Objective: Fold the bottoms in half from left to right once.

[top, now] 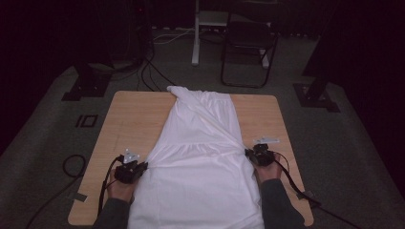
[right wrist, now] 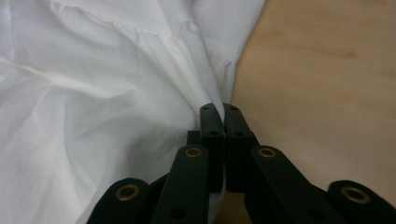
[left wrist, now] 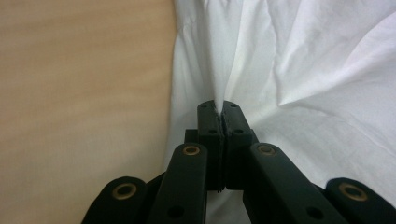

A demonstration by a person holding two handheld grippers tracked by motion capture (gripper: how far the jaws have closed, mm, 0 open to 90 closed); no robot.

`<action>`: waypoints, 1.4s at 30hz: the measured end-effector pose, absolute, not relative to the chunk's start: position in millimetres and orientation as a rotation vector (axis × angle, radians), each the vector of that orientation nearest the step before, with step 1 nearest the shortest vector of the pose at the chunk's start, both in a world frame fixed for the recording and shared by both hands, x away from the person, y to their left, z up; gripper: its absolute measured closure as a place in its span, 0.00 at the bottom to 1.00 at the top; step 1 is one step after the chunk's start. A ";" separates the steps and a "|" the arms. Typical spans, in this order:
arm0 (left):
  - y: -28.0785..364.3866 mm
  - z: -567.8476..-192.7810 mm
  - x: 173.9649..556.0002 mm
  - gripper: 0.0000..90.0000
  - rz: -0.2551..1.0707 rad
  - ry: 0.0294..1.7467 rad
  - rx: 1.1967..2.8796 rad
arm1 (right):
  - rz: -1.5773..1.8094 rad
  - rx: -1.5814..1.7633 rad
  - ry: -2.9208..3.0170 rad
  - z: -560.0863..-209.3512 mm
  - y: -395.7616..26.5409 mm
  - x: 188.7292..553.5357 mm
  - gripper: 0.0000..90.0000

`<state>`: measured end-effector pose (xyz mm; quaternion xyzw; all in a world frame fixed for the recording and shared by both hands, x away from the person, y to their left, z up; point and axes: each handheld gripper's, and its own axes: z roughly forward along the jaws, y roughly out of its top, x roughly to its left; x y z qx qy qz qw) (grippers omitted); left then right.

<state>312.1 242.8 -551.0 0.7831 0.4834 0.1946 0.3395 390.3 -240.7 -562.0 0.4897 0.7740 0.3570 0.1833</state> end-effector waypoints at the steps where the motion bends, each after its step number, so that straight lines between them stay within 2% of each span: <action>1: 242.7 -550.9 306.4 0.99 0.504 1.256 2.044 | 1.011 1.376 2.193 -562.2 -241.9 382.7 0.99; 9: 238.2 -550.6 274.7 0.98 0.446 1.214 2.105 | 1.003 1.396 2.235 -561.2 -251.1 346.5 0.98; 10: 239.1 -548.2 275.2 0.93 0.444 1.210 2.101 | 0.998 1.405 2.239 -560.4 -251.0 346.4 0.93; 12: 243.2 -541.1 279.7 0.71 0.483 1.208 2.056 | 0.993 1.388 2.250 -558.3 -249.8 350.1 0.71; 13: 245.5 -536.6 283.4 0.65 0.490 1.213 2.033 | 1.025 1.376 2.250 -556.1 -249.0 353.1 0.63; 16: 248.8 -521.4 298.9 0.60 0.525 1.196 1.979 | 1.117 1.311 2.229 -541.4 -241.2 363.3 0.50; 18: 247.0 -514.5 314.6 0.58 0.547 1.182 1.956 | 1.146 1.243 2.218 -530.7 -230.2 372.8 0.49; 22: 234.6 -512.4 353.0 0.57 0.532 1.213 1.953 | 1.153 1.174 2.235 -521.7 -203.0 404.3 0.54; 29: 201.7 -523.6 397.7 0.55 0.499 1.220 2.015 | 1.110 1.144 2.301 -528.8 -159.3 454.9 0.54; 30: 197.2 -525.9 400.1 0.54 0.501 1.221 2.026 | 1.089 1.149 2.317 -531.8 -155.5 460.1 0.56; 31: 193.2 -528.3 401.8 0.54 0.499 1.219 2.034 | 1.068 1.160 2.331 -534.8 -153.1 464.4 0.66; 32: 188.9 -530.5 402.4 0.54 0.501 1.216 2.049 | 1.053 1.165 2.350 -536.7 -152.3 467.4 0.81; 33: 187.0 -531.5 402.3 0.54 0.506 1.211 2.053 | 1.030 1.162 2.331 -535.6 -154.3 468.4 0.93; 34: 185.6 -532.2 401.8 0.54 0.502 1.207 2.057 | 1.031 1.175 2.301 -532.9 -157.1 467.8 0.99; 39: 181.0 -537.0 401.7 0.53 0.483 1.188 2.096 | 1.123 1.245 2.088 -507.5 -190.7 462.9 0.99; 42: 178.2 -539.9 402.5 0.53 0.444 1.187 2.101 | 1.148 1.354 2.022 -510.5 -211.0 466.7 0.99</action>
